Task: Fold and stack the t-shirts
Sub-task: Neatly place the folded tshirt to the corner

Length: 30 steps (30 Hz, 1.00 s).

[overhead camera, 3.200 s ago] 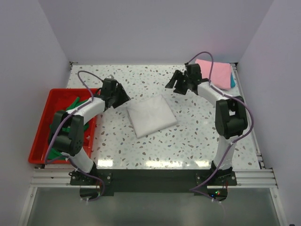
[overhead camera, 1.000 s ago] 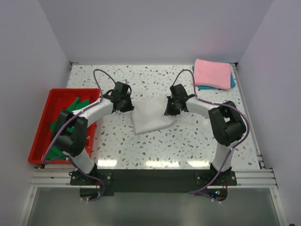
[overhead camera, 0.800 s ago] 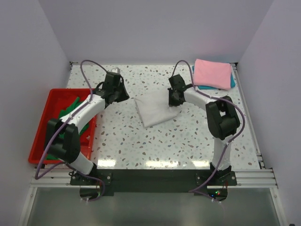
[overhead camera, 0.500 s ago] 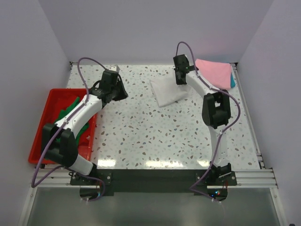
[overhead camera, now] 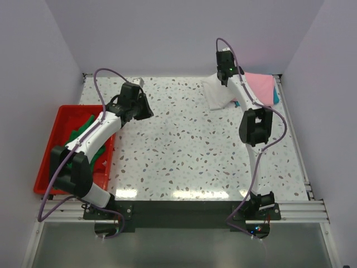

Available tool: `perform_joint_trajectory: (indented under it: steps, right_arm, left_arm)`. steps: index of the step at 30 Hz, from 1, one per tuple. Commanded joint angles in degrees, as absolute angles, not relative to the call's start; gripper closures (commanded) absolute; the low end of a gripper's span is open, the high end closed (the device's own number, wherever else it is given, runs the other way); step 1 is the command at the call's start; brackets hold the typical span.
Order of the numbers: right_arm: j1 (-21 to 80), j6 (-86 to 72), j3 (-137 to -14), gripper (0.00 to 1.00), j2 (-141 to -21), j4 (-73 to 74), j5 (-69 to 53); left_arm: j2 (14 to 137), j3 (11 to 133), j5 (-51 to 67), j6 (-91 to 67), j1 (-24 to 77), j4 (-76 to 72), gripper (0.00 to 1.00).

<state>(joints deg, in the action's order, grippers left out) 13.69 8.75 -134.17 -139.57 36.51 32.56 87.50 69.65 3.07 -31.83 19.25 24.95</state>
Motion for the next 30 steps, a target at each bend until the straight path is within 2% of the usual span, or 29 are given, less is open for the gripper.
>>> perform_joint_trajectory:
  steps: [1, 9, 30]
  right_arm:
    - [13.18, 13.97, -140.09, 1.0, -139.13, 33.66, 36.21]
    - [11.95, 14.94, -143.7, 1.0, -137.46, 33.14, 36.21]
    - [8.35, 11.51, -142.38, 1.0, -128.76, 33.22, 32.52]
  left_arm:
    - [87.19, 69.44, 4.83, -30.41, 18.9, 24.17, 0.85]
    - [87.36, 68.12, 6.24, -30.67, 18.81, 23.73, 0.87]
    - [87.36, 67.41, 8.17, -30.76, 18.81, 22.94, 0.88]
